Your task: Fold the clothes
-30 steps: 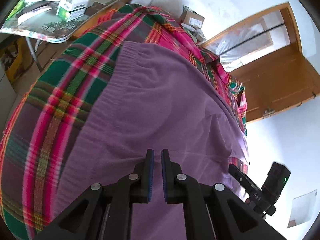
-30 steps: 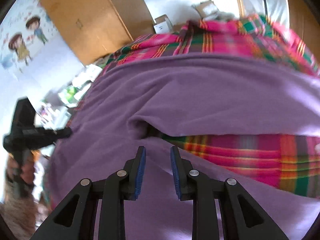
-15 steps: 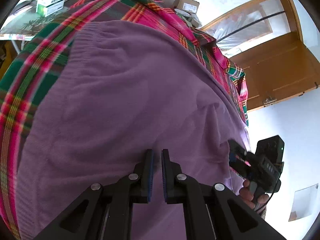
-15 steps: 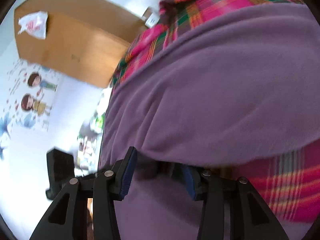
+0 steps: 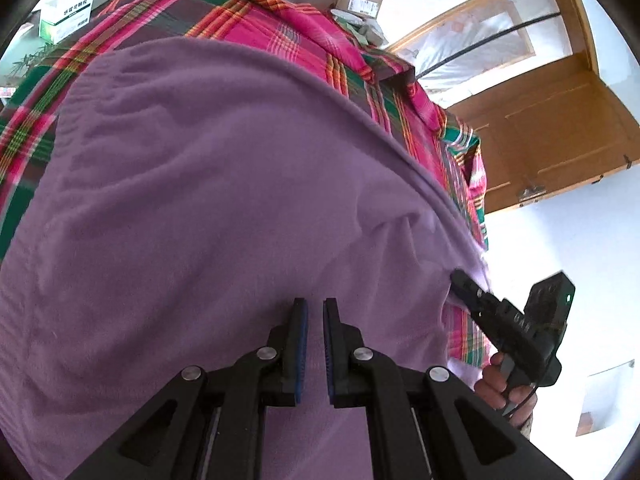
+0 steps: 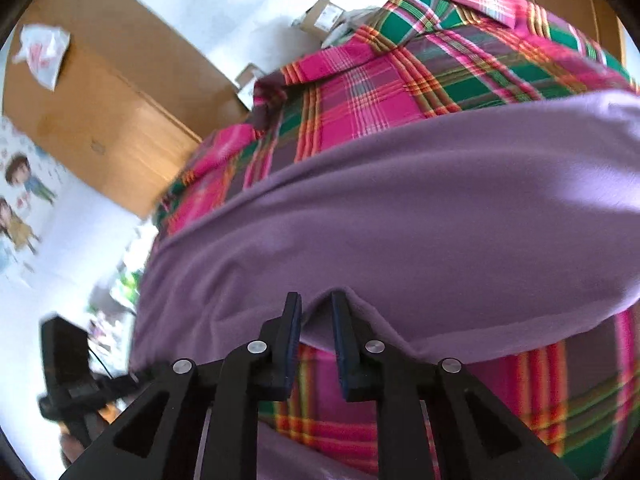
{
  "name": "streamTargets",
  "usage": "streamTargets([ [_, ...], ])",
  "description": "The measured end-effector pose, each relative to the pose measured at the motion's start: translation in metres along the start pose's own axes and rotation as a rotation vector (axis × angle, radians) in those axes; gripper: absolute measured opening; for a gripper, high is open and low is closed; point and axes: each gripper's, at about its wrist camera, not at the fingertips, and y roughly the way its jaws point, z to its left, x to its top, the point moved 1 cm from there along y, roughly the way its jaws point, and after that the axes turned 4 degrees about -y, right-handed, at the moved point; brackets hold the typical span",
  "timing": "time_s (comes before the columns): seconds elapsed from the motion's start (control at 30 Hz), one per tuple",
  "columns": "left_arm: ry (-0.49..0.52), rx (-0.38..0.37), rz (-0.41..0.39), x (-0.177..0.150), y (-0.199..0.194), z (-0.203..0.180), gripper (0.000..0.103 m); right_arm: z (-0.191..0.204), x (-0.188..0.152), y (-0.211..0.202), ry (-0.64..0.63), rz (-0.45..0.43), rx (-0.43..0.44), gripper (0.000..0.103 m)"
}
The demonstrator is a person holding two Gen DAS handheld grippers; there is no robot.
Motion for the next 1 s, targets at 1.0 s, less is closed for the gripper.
streamTargets([
  [1.0,0.070,0.154,-0.072,0.135,0.044,-0.018,0.006,-0.048,0.114,0.053,-0.329,0.032,-0.353,0.025],
])
